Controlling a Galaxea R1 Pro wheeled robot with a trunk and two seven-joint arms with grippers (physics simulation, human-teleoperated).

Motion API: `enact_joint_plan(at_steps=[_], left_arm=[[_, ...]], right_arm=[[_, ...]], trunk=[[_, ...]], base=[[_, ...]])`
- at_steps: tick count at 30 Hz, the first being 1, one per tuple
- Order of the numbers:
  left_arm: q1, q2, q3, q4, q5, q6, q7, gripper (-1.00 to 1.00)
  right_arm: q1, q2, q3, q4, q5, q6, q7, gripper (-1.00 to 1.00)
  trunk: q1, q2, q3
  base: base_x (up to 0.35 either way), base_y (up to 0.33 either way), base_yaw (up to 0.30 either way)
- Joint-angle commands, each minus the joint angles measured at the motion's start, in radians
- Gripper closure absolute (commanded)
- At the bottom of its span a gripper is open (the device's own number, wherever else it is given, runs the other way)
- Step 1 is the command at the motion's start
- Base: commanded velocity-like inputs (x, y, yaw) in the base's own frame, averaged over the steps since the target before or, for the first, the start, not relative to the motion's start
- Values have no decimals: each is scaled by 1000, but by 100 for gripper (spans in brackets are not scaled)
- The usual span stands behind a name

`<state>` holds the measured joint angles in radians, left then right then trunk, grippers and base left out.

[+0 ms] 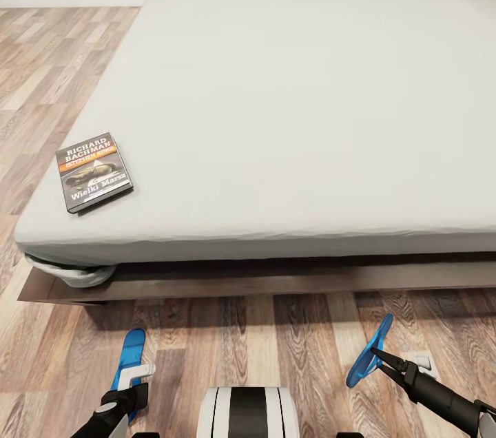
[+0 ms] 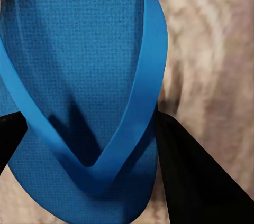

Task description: In the bedroom, move the book from the bed onto either nightstand, and place the two sandals side by side next to the bed.

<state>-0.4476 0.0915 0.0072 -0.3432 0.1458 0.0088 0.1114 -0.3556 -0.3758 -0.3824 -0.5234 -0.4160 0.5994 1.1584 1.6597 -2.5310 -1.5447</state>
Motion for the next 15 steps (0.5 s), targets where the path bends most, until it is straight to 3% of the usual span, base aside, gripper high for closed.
enact_joint_plan(at_steps=[1,15], left_arm=[[0,0,-7,3,18,11,-1,100],[0,-2,-6,1,18,13,-1,100]], right_arm=[[0,0,-1,0,-4,8,1,100],[0,0,0,0,-4,8,1,100]], trunk=[[0,0,-1],[-1,0,7]], base=[[0,0,0],[0,0,0]])
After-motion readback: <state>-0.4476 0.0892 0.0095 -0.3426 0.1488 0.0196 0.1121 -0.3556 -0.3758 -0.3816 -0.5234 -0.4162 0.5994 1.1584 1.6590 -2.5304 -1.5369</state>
